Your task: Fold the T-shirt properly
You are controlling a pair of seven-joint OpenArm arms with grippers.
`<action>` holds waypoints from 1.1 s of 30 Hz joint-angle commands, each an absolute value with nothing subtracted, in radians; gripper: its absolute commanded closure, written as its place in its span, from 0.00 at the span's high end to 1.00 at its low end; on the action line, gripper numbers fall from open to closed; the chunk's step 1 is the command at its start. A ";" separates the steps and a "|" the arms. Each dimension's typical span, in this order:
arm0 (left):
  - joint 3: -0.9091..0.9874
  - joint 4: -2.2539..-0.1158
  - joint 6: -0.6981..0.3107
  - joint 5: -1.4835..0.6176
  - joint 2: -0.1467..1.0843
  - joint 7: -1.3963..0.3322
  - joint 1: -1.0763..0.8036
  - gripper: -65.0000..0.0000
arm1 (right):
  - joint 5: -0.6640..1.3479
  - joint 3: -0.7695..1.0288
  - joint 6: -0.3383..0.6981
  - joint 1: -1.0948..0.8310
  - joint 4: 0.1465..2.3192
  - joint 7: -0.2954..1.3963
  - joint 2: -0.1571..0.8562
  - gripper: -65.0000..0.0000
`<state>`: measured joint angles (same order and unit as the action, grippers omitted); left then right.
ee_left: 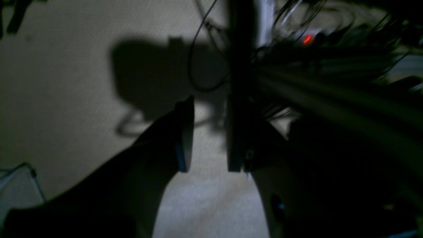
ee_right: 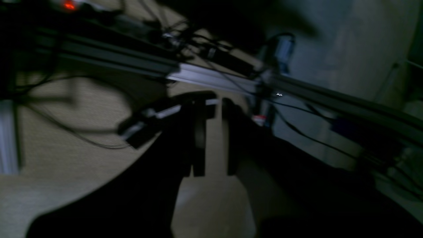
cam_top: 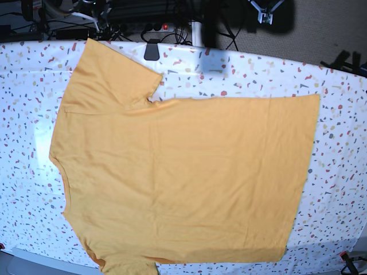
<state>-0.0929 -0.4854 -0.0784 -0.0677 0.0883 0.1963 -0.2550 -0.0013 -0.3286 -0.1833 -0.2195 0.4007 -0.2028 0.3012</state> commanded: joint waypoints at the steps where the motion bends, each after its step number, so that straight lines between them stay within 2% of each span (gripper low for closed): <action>1: -0.093 -0.495 -0.072 -0.068 0.100 0.198 -0.263 0.26 | 0.006 -0.327 -0.210 -0.222 0.408 -0.199 0.312 0.11; 4: -0.093 -0.501 -0.072 -0.068 0.103 0.192 -0.263 0.26 | 0.060 -0.327 -0.199 -0.233 0.410 -0.195 0.292 0.11; 7: -0.093 -0.502 -0.072 -0.071 0.100 0.200 -0.263 0.25 | 0.138 -0.327 -0.077 -0.243 0.411 -0.203 0.281 0.11; 10: -0.093 -0.503 -0.072 -0.071 0.100 0.213 -0.263 0.25 | 0.134 -0.327 0.048 -0.253 0.424 -0.233 0.264 0.11; 14: -0.093 -0.505 -0.072 -0.071 0.100 0.233 -0.263 0.25 | 0.130 -0.327 0.154 -0.261 0.440 -0.287 0.240 0.11; 19: -0.093 -0.505 -0.072 -0.071 0.100 0.241 -0.263 0.25 | 0.020 -0.327 0.164 -0.266 0.469 -0.311 0.202 0.11; 24: -0.093 -0.505 -0.072 -0.071 0.100 0.243 -0.263 0.26 | -0.056 -0.327 0.165 -0.266 0.509 -0.198 0.161 0.11; 28: -0.093 -0.505 -0.072 -0.071 0.100 0.267 -0.263 0.28 | -0.057 -0.327 0.165 -0.266 0.531 -0.198 0.137 0.12; 30: -0.093 -0.505 -0.072 -0.071 0.100 0.265 -0.263 0.38 | -0.057 -0.327 0.165 -0.266 0.533 -0.198 0.135 0.19; 33: -0.093 -0.505 -0.072 -0.071 0.100 0.263 -0.263 0.49 | -0.045 -0.327 0.165 -0.266 0.533 -0.198 0.140 0.48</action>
<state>-0.0925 -0.4980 -0.0734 -0.0708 0.0971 0.2516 -0.2573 -0.0479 -0.3275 0.1577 -0.2607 0.5255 -0.1890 0.1333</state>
